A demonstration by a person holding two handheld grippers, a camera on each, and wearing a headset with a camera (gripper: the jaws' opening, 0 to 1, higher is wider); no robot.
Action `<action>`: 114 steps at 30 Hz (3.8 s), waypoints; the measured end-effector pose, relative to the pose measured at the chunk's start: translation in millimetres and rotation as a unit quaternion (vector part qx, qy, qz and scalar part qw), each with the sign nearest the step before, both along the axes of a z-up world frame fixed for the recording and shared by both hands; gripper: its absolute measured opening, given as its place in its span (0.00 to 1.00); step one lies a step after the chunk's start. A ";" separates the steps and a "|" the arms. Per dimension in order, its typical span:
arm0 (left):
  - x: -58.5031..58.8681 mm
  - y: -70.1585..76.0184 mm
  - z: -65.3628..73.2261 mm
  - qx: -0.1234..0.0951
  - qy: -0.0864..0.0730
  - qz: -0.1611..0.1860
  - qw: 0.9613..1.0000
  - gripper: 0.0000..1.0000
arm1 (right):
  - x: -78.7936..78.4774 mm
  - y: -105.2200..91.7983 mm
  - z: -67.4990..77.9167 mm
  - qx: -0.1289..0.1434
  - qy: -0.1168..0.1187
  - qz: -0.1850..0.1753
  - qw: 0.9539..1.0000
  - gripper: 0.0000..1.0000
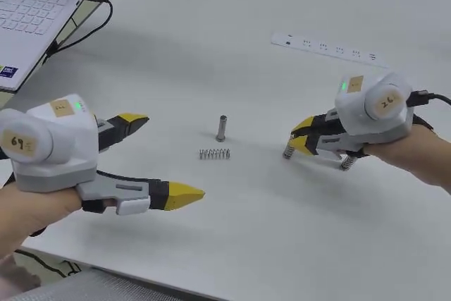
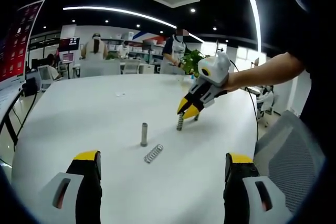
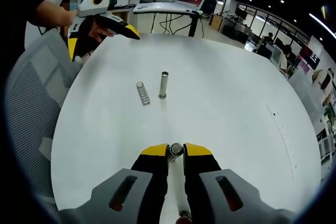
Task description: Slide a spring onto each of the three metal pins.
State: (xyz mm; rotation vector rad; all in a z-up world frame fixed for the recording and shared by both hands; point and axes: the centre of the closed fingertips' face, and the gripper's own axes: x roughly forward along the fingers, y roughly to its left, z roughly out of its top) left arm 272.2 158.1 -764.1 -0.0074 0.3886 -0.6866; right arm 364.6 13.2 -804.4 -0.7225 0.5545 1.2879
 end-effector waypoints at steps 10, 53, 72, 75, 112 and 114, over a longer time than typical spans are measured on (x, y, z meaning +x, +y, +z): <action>-1.8 1.0 -0.6 0.000 0.000 0.000 1.000 0.96 | -0.8 0.7 2.4 0.001 0.000 -0.006 1.000 0.09; 0.3 -1.4 2.4 -0.004 -0.002 0.004 1.000 0.96 | -21.7 -6.2 37.3 0.080 -0.001 -0.039 0.996 0.33; -1.5 3.2 0.5 -0.005 -0.003 0.006 1.000 0.96 | -43.4 22.8 45.2 0.081 -0.002 0.012 0.997 0.32; -1.5 3.4 0.3 -0.005 -0.003 0.006 1.000 0.96 | -45.4 32.4 45.2 0.077 -0.003 0.025 0.997 0.32; -4.0 3.9 -1.6 -0.007 0.000 0.003 1.000 0.95 | -47.8 101.9 -9.5 0.004 0.024 0.113 0.993 0.26; -4.2 3.6 -2.0 -0.007 0.001 0.003 1.000 0.95 | -48.0 104.9 -12.5 -0.001 0.025 0.115 0.993 0.25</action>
